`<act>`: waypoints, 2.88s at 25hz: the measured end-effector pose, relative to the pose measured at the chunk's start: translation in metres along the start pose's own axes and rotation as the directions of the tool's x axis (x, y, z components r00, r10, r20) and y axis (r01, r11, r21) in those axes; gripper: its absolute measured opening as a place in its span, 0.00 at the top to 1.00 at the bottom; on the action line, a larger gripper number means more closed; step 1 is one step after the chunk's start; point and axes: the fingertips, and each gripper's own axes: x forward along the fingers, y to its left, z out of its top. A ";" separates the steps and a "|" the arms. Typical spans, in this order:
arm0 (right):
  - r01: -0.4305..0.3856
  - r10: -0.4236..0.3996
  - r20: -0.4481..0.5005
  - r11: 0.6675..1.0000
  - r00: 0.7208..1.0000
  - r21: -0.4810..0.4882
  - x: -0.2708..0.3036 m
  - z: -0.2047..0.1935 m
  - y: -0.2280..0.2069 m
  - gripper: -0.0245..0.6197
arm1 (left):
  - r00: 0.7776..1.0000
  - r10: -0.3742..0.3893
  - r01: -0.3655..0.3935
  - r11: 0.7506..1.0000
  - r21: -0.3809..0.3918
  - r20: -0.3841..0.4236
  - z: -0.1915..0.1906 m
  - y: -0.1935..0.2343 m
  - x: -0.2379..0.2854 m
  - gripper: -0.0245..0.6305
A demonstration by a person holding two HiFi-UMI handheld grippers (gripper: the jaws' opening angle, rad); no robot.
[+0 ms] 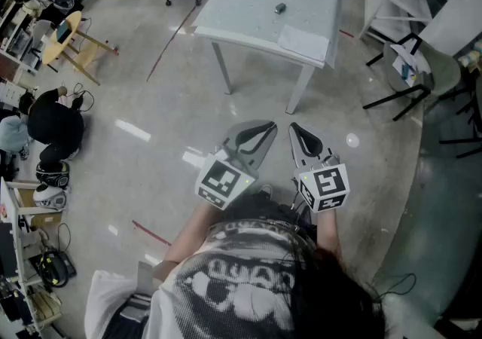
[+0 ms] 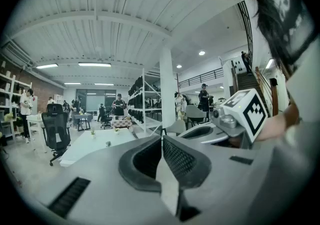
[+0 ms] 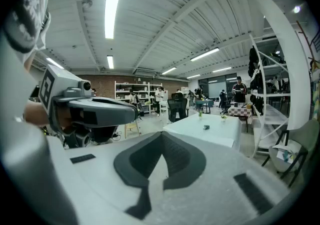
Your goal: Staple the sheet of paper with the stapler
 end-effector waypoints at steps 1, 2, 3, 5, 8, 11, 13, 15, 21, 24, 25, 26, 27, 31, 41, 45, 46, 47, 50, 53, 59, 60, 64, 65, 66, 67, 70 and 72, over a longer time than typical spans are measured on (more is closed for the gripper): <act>-0.001 0.001 -0.001 1.000 1.000 0.003 0.000 0.000 0.000 0.97 | 1.000 0.003 -0.003 1.000 -0.001 -0.001 0.000 0.000 0.000 0.95; -0.002 0.002 -0.001 1.000 1.000 0.006 -0.001 -0.001 -0.001 0.97 | 1.000 0.006 -0.006 1.000 -0.002 -0.003 0.001 0.000 -0.001 0.95; -0.001 0.001 0.000 1.000 1.000 0.009 -0.001 -0.001 -0.001 0.97 | 1.000 0.008 -0.008 1.000 -0.003 -0.005 0.001 0.000 -0.001 0.95; 0.003 -0.003 0.006 1.000 1.000 0.021 -0.002 -0.001 -0.004 0.97 | 1.000 0.010 -0.010 1.000 -0.003 -0.009 0.000 0.001 -0.001 0.95; 0.009 -0.009 0.009 0.999 1.000 0.049 -0.003 -0.005 -0.007 0.97 | 1.000 0.012 -0.012 1.000 -0.007 -0.022 -0.002 0.002 -0.001 0.95; 0.017 -0.017 -0.001 0.997 1.000 0.074 -0.001 -0.012 -0.014 0.97 | 0.999 0.016 -0.016 1.000 -0.010 -0.036 -0.004 0.007 0.002 0.95; 0.025 -0.024 -0.009 0.995 1.000 0.093 0.000 -0.016 -0.020 0.96 | 0.999 0.015 -0.015 1.000 -0.008 -0.038 -0.006 0.010 0.008 0.95; 0.032 -0.031 -0.016 0.993 0.999 0.117 0.003 -0.021 -0.029 0.96 | 0.999 0.007 -0.007 1.000 -0.008 -0.044 -0.008 0.012 0.015 0.95; 0.065 -0.059 -0.040 0.983 0.997 0.171 0.025 -0.034 -0.061 0.96 | 0.997 -0.040 0.039 0.999 -0.017 -0.071 -0.016 0.026 0.045 0.95; 0.081 -0.072 -0.054 0.979 0.996 0.189 0.043 -0.038 -0.084 0.95 | 0.996 -0.056 0.054 0.998 -0.022 -0.073 -0.021 0.044 0.072 0.95; 0.087 -0.077 -0.060 0.977 0.995 0.193 0.049 -0.039 -0.094 0.95 | 0.996 -0.061 0.060 0.998 -0.021 -0.071 -0.023 0.051 0.083 0.95; 0.094 -0.082 -0.068 0.976 0.994 0.196 0.056 -0.040 -0.103 0.95 | 0.995 -0.068 0.067 0.998 -0.022 -0.068 -0.023 0.058 0.093 0.95; 0.102 -0.088 -0.078 0.975 0.993 0.199 0.064 -0.041 -0.113 0.95 | 0.995 -0.077 0.076 0.997 -0.024 -0.064 -0.022 0.065 0.104 0.95; 0.145 -0.119 -0.132 0.969 0.984 0.202 0.100 -0.046 -0.156 0.94 | 0.991 -0.117 0.116 0.993 -0.023 -0.063 -0.016 0.097 0.146 0.95; 0.262 -0.192 -0.280 0.935 0.941 0.240 0.184 -0.066 -0.260 0.89 | 0.982 -0.184 0.181 0.982 -0.047 -0.053 -0.010 0.193 0.243 0.95; 0.310 -0.219 -0.330 0.916 0.918 0.254 0.210 -0.078 -0.294 0.88 | 0.975 -0.215 0.213 0.976 -0.045 -0.063 -0.014 0.223 0.273 0.95; 0.319 -0.222 -0.343 0.912 0.913 0.258 0.216 -0.081 -0.301 0.87 | 0.973 -0.221 0.219 0.975 -0.044 -0.065 -0.015 0.229 0.279 0.95; 0.327 -0.225 -0.355 0.908 0.907 0.261 0.221 -0.085 -0.308 0.86 | 0.972 -0.227 0.224 0.974 -0.044 -0.066 -0.015 0.235 0.285 0.95; 0.346 -0.229 -0.393 0.901 0.891 0.260 0.235 -0.096 -0.328 0.85 | 0.967 -0.241 0.238 0.970 -0.049 -0.077 -0.018 0.247 0.297 0.95; 0.344 -0.221 -0.428 0.909 0.876 0.235 0.246 -0.107 -0.346 0.84 | 0.965 -0.245 0.239 0.969 -0.062 -0.099 -0.026 0.252 0.301 0.95; 0.271 -0.167 -0.486 0.950 0.858 0.153 0.277 -0.123 -0.381 0.82 | 0.968 -0.218 0.209 0.975 -0.080 -0.127 -0.036 0.264 0.309 0.95; 0.256 -0.156 -0.497 0.956 0.854 0.140 0.281 -0.126 -0.388 0.81 | 0.969 -0.211 0.202 0.976 -0.082 -0.128 -0.036 0.265 0.312 0.95; 0.196 -0.120 -0.545 0.977 0.830 0.084 0.297 -0.142 -0.414 0.76 | 0.978 -0.159 0.148 0.985 -0.089 -0.134 -0.038 0.272 0.319 0.95; 0.180 -0.111 -0.561 0.981 0.820 0.070 0.301 -0.146 -0.422 0.75 | 0.981 -0.138 0.126 0.988 -0.091 -0.139 -0.038 0.275 0.321 0.95; 0.163 -0.101 -0.577 0.985 0.810 0.057 0.305 -0.151 -0.429 0.74 | 0.983 -0.115 0.102 0.990 -0.093 -0.144 -0.039 0.278 0.324 0.95; 0.144 -0.089 -0.594 0.988 0.800 0.046 0.309 -0.156 -0.437 0.72 | 0.985 -0.089 0.075 0.992 -0.097 -0.148 -0.039 0.282 0.326 0.95; 0.083 -0.049 -0.638 0.996 0.769 0.023 0.319 -0.170 -0.454 0.70 | 0.987 -0.005 -0.013 0.994 -0.113 -0.158 -0.037 0.290 0.332 0.95; 0.039 -0.018 -0.663 0.999 0.749 0.017 0.326 -0.179 -0.463 0.70 | 0.985 0.043 -0.063 0.991 -0.118 -0.165 -0.037 0.293 0.335 0.95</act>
